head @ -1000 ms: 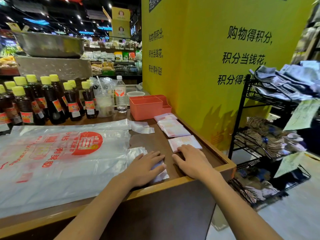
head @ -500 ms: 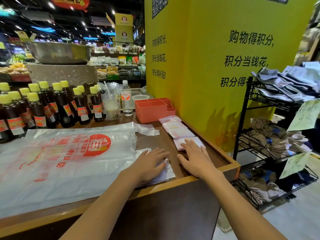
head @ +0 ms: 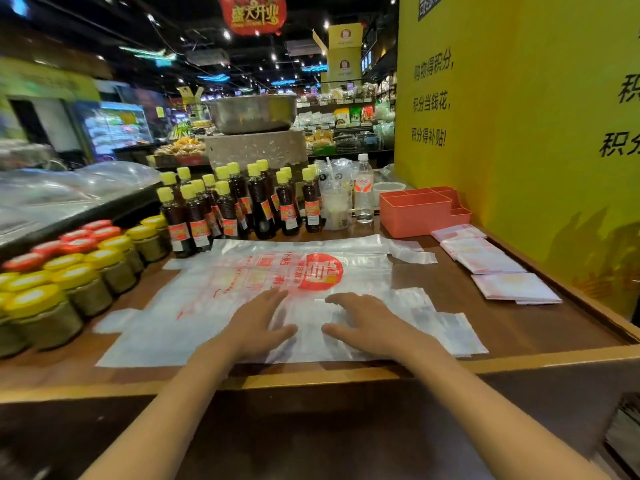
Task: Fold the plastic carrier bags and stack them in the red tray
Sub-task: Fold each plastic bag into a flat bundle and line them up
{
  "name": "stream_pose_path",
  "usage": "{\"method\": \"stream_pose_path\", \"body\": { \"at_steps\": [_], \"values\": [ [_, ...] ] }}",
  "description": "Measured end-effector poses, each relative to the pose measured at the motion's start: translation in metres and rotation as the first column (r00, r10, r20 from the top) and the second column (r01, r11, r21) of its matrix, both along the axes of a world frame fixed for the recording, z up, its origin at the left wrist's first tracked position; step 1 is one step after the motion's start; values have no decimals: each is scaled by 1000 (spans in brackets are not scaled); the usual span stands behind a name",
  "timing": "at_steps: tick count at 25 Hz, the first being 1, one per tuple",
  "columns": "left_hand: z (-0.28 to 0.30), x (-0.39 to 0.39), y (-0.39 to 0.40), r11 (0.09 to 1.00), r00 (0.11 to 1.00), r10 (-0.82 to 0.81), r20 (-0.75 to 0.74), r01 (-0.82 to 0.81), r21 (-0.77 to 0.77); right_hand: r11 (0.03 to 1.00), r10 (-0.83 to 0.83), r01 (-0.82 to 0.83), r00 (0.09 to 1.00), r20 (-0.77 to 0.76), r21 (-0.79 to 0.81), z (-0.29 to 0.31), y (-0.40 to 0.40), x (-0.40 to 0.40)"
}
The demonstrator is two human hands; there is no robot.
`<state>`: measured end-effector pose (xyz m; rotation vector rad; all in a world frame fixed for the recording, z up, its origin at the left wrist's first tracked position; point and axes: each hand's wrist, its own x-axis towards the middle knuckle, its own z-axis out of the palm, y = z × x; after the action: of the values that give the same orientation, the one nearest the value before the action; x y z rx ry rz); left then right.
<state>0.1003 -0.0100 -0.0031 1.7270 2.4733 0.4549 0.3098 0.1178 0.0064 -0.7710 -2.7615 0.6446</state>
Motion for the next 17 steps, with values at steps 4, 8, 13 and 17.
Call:
{"method": "stream_pose_path", "body": {
  "at_steps": [4, 8, 13, 17],
  "values": [
    [-7, -19, -38, 999, 993, 28, 114, -24, -32, 1000, 6, -7, 996, 87, 15, -14, 10, -13],
    [-11, -14, -44, 992, 998, -13, 60, 6, 126, 997, -78, 78, 997, -10, 10, -18, 31, 3],
    [-14, -17, -45, 973, 998, -47, -32, 53, 223, 985, -100, 115, 988, -115, 131, -23, 30, 5],
    [-17, -17, -42, 983, 1000, 2, 2, -3, 185, 962, -127, 153, 984, -125, 226, -19, 22, 3]
  ]
}}
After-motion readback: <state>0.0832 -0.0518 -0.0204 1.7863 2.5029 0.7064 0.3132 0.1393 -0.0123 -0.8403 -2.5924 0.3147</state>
